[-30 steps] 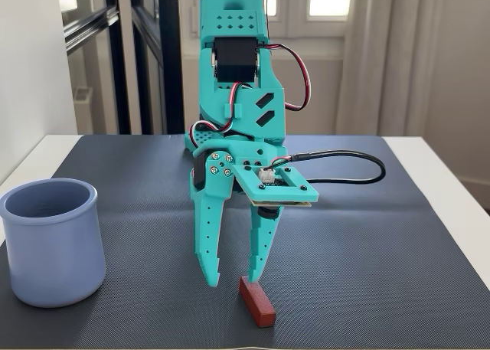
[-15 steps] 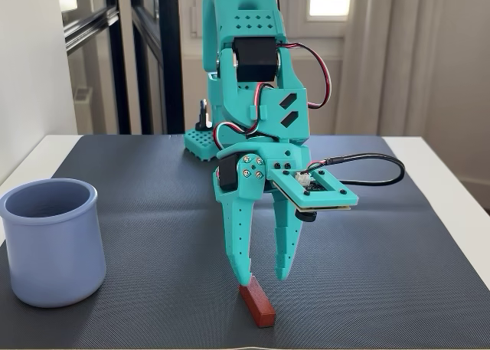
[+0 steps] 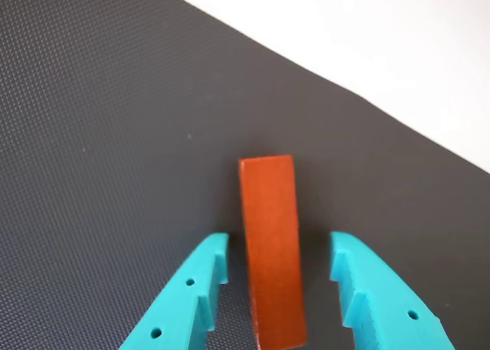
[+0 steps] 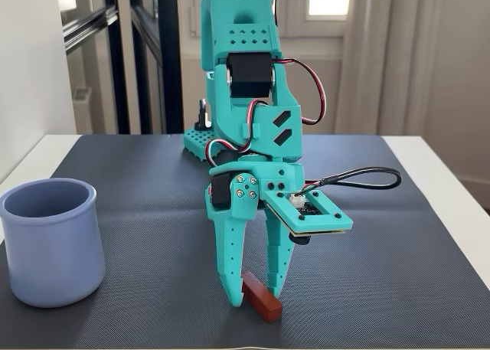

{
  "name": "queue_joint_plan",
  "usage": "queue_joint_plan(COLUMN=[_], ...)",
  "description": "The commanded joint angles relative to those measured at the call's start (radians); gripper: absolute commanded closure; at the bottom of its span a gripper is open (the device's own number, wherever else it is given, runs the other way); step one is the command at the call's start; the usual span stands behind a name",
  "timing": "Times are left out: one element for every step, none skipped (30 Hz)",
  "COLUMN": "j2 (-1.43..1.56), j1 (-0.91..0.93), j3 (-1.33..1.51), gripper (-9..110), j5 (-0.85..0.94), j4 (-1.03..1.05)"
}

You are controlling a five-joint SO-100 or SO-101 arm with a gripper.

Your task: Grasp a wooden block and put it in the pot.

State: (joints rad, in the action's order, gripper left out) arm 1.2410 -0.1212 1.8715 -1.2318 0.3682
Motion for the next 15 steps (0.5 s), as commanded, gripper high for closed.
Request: queue_joint_plan(j2=[0.006,0.006,0.006,0.006,0.008,0.009,0.011,0.012,0.012,0.012,0.014,0.014,0.015,0.026,0.046], j1=[0.017,0.017,0.017,0.017,0.017,0.017,0.017,0.018,0.020,0.023,0.026,0.026,0.028,0.028,0.028], j3=[-0.023,-0.021,-0.021,-0.021,-0.021,-0.021,-0.023,-0.025,-0.025,-0.025,-0.028,-0.040,-0.055,-0.069,-0.077], gripper=[87,87,88,91,94,98,101,101,101,101,101,101,101,101,101], j5=[0.009,0.009,0.009,0.011,0.012,0.026,0.046,0.060,0.072,0.091,0.110,0.133,0.161,0.192,0.219], j4=[-0.005,-0.005,-0.005,-0.005,-0.005,-0.006,-0.006,-0.006,-0.006,-0.008,-0.012,-0.009,-0.005,-0.003,-0.003])
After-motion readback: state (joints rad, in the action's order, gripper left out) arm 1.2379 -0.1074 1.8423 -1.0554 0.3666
